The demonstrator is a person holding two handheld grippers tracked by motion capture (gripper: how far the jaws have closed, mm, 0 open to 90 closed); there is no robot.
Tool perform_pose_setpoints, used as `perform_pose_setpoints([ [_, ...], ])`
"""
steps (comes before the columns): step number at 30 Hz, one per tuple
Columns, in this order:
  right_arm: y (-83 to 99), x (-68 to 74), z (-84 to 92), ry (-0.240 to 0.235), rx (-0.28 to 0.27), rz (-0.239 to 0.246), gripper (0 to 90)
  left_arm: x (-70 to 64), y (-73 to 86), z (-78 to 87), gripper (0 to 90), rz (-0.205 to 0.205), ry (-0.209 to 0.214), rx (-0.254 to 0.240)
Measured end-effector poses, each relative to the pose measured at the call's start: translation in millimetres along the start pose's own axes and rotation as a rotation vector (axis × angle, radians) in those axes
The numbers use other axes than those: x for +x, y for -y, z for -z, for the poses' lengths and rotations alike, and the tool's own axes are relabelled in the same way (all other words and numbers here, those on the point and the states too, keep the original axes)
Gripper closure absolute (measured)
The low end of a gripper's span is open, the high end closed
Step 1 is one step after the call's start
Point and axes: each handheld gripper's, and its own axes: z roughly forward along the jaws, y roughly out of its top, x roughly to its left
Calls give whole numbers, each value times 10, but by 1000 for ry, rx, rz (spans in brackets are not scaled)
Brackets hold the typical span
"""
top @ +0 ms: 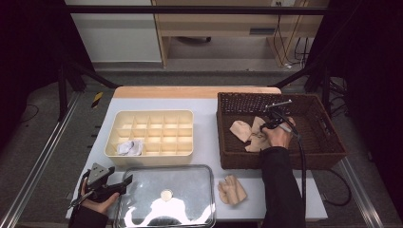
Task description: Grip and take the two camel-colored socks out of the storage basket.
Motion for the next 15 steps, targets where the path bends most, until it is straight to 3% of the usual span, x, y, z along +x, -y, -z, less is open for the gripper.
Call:
perform_pose_setpoints([
  [6, -24, 33, 135, 7, -71, 23, 859, 0, -4, -12, 197, -12, 15, 15],
  [15, -28, 90, 557, -52, -210, 25, 859, -9, -8, -15, 199, -20, 9, 22],
])
